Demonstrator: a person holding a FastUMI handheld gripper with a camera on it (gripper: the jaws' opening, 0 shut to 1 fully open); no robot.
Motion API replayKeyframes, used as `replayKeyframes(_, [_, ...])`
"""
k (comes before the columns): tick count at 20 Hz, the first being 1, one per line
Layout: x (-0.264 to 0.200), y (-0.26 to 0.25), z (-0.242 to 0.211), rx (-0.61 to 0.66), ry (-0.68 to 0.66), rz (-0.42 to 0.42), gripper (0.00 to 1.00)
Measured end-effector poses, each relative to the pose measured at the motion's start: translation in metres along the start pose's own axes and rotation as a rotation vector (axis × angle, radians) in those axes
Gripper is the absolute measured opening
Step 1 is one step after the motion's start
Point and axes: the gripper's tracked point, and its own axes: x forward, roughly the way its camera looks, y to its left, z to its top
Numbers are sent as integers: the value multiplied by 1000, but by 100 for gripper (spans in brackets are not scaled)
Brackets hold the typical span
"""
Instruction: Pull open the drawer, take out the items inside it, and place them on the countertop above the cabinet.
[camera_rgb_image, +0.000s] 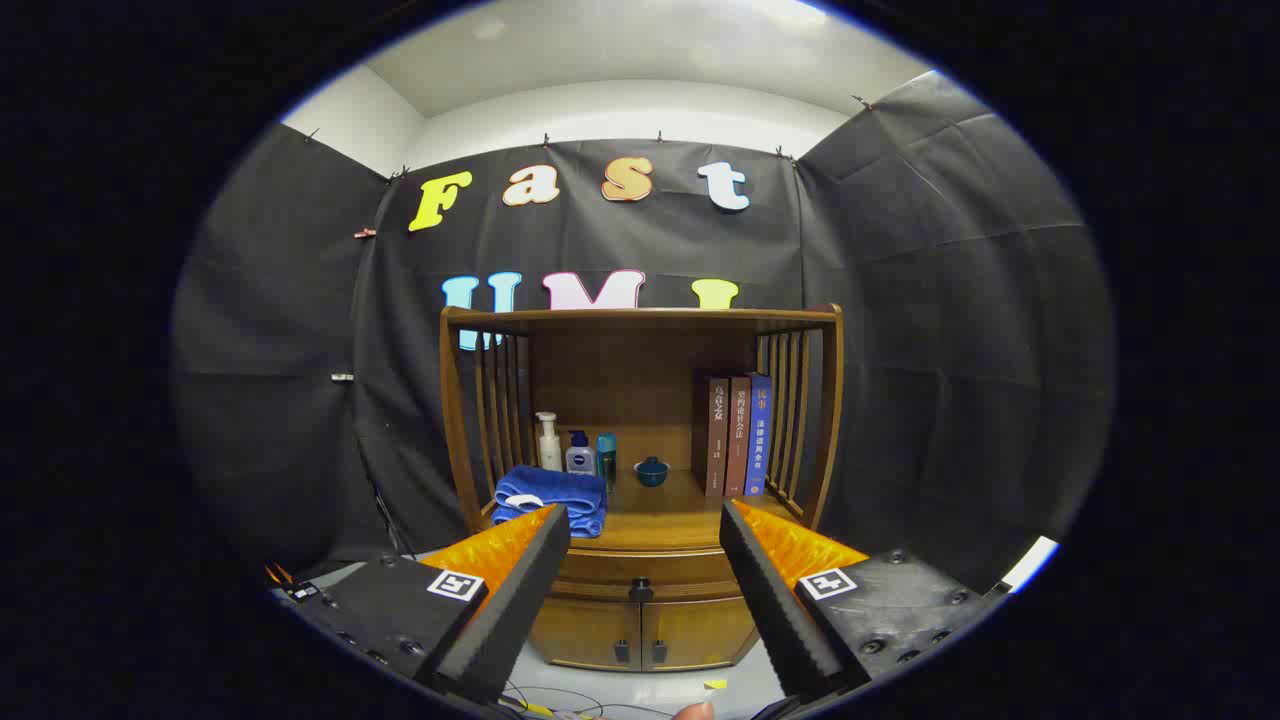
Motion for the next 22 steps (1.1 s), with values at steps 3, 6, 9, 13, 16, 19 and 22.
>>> replayKeyframes(3, [0, 1, 0, 0, -2, 1, 99])
replayKeyframes(6, [1, 3, -3, -2, 9, 4, 98])
replayKeyframes(9, [2, 2, -4, -8, 7, -2, 98])
replayKeyframes(13, [0, 3, -6, -3, 11, 1, 99])
replayKeyframes(16, [-1, 3, -6, -7, 12, -3, 99])
replayKeyframes(19, [-1, 2, -4, -5, 5, -5, 98])
replayKeyframes(22, [1, 7, -2, 4, -9, 9, 99])
